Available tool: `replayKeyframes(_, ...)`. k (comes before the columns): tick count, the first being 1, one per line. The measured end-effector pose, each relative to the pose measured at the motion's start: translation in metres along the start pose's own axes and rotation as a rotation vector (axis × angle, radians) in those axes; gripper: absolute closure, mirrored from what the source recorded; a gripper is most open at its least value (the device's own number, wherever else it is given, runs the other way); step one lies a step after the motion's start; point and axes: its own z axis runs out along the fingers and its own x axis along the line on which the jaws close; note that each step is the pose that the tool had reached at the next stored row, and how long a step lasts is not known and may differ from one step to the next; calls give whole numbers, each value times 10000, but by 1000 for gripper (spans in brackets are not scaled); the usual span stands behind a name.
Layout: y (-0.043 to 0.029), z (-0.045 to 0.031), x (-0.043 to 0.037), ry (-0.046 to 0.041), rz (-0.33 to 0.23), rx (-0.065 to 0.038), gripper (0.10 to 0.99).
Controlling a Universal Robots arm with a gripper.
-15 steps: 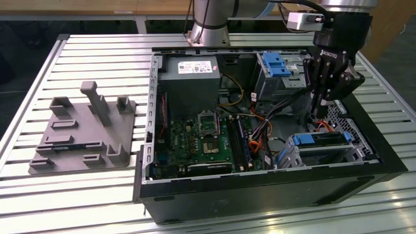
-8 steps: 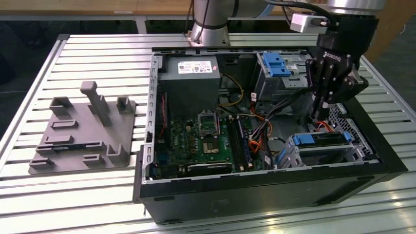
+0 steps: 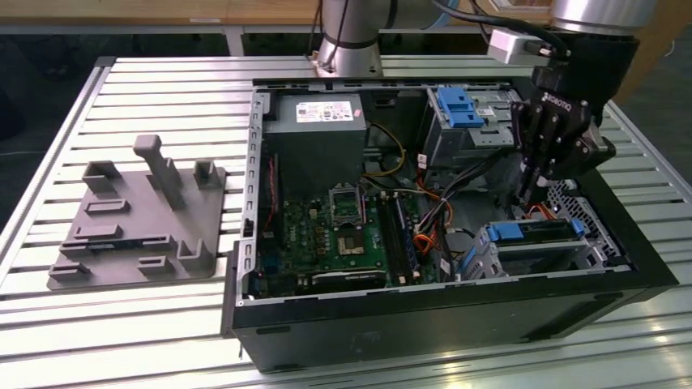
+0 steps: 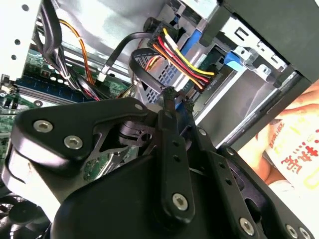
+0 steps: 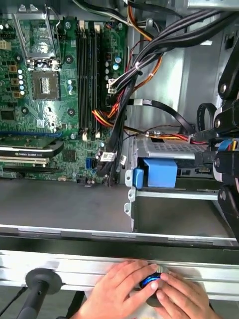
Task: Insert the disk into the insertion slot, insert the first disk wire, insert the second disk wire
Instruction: 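Insert the second disk wire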
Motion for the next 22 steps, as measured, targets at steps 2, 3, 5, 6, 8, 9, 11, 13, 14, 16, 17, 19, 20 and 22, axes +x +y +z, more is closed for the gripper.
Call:
replayKeyframes(2,1,16,51,0,1,0,890)
replayKeyframes(3,1,25,76,-1,0,0,890)
replayKeyframes(5,2,40,120,-39,-1,1,890)
replayKeyframes(6,3,45,137,-115,-3,4,890)
replayKeyframes(8,3,56,167,-389,-12,11,890)
replayKeyframes(9,3,60,178,-561,-17,17,890)
replayKeyframes(11,4,67,200,-924,-27,30,890)
replayKeyframes(13,4,74,220,-1276,-38,40,890)
replayKeyframes(14,4,77,231,-1416,-42,45,890)
replayKeyframes(16,5,82,253,-1661,-50,52,890)
replayKeyframes(17,5,84,265,-1756,-52,54,890)
replayKeyframes(19,6,90,292,-1912,-57,58,890)
replayKeyframes(20,6,91,306,-1982,-60,61,890)
replayKeyframes(22,7,86,339,-2078,-63,63,890)
